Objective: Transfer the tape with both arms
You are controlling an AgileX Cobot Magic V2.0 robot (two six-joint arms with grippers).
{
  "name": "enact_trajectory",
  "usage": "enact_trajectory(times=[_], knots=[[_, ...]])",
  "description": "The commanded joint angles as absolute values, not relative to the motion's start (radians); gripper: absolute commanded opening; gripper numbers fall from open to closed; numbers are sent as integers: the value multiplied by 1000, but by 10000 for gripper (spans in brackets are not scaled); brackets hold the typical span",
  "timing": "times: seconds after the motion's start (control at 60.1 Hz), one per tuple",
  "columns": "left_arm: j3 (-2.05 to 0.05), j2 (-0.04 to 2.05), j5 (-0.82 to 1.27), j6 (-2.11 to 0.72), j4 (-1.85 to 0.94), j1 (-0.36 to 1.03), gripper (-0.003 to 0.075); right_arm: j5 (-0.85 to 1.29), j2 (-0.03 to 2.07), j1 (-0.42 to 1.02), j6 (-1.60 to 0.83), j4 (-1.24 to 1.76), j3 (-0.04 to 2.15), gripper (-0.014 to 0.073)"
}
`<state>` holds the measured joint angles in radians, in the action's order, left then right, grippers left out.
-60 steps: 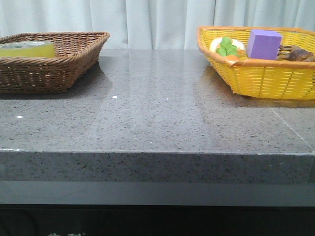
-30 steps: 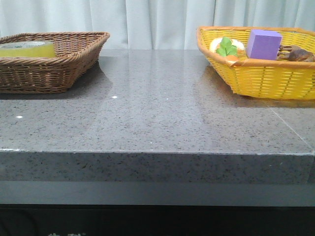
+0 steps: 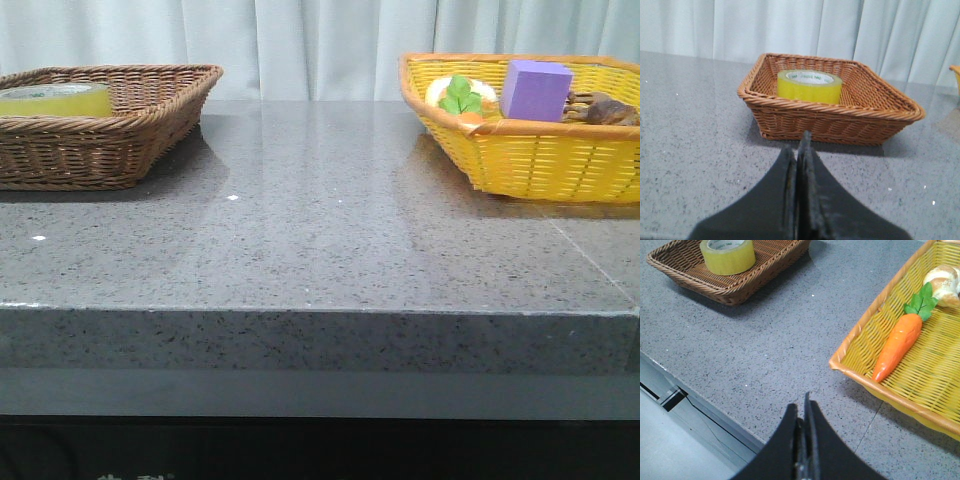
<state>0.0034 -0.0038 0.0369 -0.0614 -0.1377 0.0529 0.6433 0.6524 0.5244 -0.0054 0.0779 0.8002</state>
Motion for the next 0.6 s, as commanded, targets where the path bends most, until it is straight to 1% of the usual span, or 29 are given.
enact_trajectory(times=[0.0,0.582], knots=[[11,-25,-91,-59,-147,37,-20,575,650,518,-15,81,824,-90],[11,-22,-105,-59,-147,21,-20,578,651,518,-15,81,824,-90]])
